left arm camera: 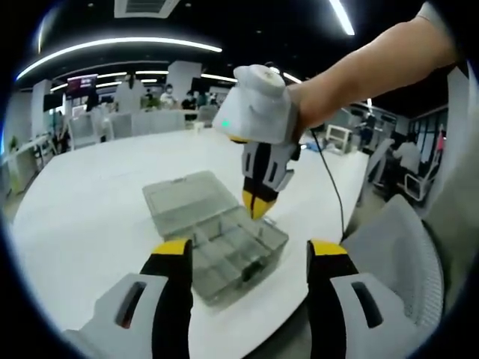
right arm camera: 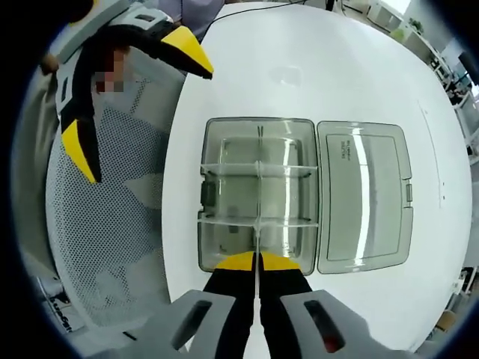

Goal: Insert the divider into the dual guide fixture by aligning both edges with the guide slots and pushing it downward to the bottom, including one-sided entry, uneven engagement, binding, and posture correction.

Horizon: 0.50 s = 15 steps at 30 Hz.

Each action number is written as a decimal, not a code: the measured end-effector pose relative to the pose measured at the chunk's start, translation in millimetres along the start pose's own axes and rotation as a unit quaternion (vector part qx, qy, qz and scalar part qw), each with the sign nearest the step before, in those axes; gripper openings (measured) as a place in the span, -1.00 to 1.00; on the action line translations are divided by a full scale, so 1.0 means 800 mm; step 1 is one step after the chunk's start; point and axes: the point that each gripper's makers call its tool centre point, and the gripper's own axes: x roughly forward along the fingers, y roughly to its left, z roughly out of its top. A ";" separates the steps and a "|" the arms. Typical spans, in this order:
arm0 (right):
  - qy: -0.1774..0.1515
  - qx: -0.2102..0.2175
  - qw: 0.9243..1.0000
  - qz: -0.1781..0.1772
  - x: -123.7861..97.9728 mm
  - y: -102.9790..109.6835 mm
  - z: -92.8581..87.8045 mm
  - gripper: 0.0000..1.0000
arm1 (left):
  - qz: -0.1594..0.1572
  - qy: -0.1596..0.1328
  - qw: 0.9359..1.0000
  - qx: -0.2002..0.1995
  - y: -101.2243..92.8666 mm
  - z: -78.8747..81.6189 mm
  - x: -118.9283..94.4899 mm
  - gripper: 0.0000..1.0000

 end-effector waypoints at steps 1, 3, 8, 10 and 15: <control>0.001 -0.001 1.000 0.000 0.000 0.000 0.000 -1.00 | 0.000 0.000 1.000 -0.001 0.000 0.000 0.000 0.19; 0.002 -0.004 1.000 -0.001 0.001 0.000 0.001 -1.00 | 0.001 0.000 1.000 -0.001 0.001 0.000 0.000 0.19; 0.004 -0.004 1.000 0.001 0.004 -0.001 0.000 -1.00 | 0.002 0.000 1.000 -0.001 0.002 0.000 0.000 0.19; 0.005 -0.001 1.000 0.001 0.004 -0.001 0.000 -1.00 | 0.003 -0.001 1.000 -0.001 0.003 0.000 0.000 0.19; 0.006 0.008 1.000 0.002 0.004 -0.001 0.000 -1.00 | 0.004 -0.001 1.000 -0.002 0.004 -0.001 0.001 0.18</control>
